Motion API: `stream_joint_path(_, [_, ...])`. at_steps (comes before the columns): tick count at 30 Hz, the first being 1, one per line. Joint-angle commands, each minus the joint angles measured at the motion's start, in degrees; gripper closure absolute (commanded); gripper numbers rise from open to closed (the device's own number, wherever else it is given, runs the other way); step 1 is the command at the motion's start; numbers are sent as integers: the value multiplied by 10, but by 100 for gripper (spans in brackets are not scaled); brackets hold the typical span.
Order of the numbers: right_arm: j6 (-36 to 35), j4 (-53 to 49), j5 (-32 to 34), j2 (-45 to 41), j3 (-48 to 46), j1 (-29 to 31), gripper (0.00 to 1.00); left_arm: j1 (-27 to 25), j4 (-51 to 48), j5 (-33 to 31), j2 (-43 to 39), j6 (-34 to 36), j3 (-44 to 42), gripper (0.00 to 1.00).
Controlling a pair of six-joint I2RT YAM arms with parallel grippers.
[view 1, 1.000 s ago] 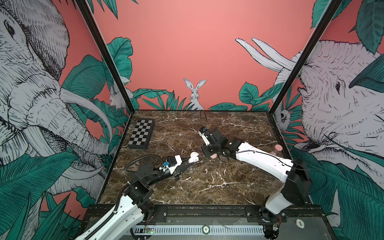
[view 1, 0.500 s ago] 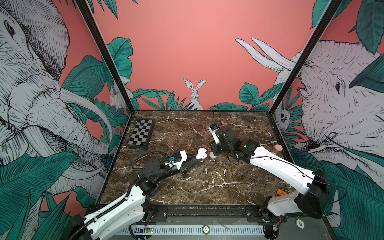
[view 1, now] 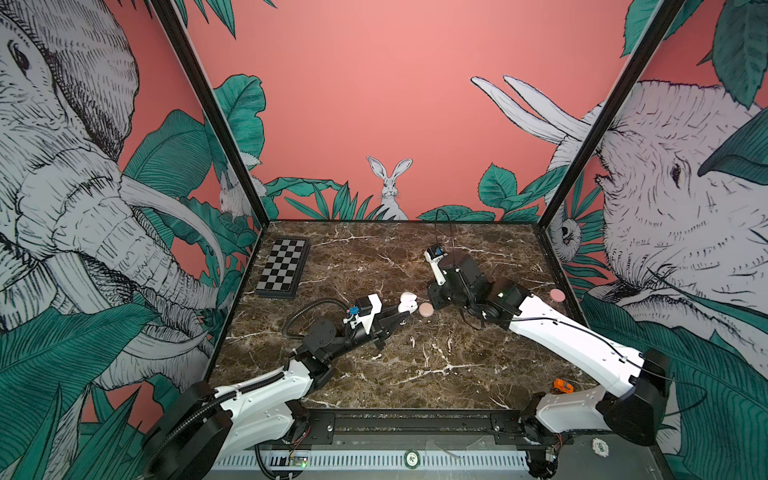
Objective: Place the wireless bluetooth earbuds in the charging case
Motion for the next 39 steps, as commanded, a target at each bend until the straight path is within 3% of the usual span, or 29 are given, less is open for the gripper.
stream_joint_path(1, [-8,3,14,-10,11,-3,93,-4,46,-16,12,-23,-2,100])
stream_joint_path(17, [-10,-3,18,-18,33,3,94,-9,82,-58,99,-59,12,100])
stream_joint_path(39, [0,13,48,-11,55,57,95,-11,142,-98,188,-134,47,100])
